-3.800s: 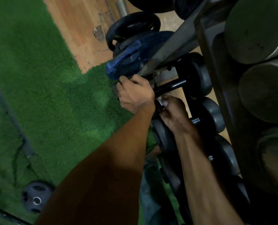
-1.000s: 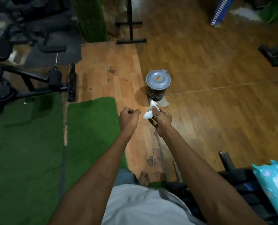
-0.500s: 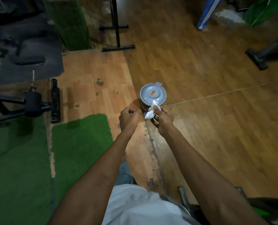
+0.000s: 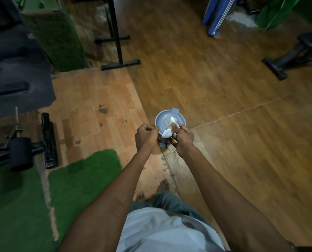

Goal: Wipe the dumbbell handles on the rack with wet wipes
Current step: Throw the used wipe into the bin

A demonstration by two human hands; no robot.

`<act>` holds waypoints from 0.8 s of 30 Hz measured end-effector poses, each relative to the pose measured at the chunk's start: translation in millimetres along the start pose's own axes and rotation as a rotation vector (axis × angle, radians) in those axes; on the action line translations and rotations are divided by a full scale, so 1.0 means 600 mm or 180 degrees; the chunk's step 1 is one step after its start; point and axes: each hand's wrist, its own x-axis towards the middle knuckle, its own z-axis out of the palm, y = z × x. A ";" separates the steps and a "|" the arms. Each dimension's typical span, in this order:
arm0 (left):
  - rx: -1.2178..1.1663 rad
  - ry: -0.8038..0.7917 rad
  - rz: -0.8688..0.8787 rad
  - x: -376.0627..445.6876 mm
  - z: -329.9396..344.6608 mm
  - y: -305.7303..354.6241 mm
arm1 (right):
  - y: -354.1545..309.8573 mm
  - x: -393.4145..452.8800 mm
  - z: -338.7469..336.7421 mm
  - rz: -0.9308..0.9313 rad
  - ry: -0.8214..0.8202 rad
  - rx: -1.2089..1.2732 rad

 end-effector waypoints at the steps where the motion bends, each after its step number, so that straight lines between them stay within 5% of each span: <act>1: 0.0030 -0.0028 0.0009 0.015 0.005 0.008 | -0.005 0.015 0.007 0.0014 0.0020 0.0009; 24: 0.0500 -0.0410 -0.0128 0.369 0.179 0.194 | -0.190 0.369 0.152 0.0408 0.0293 -0.0129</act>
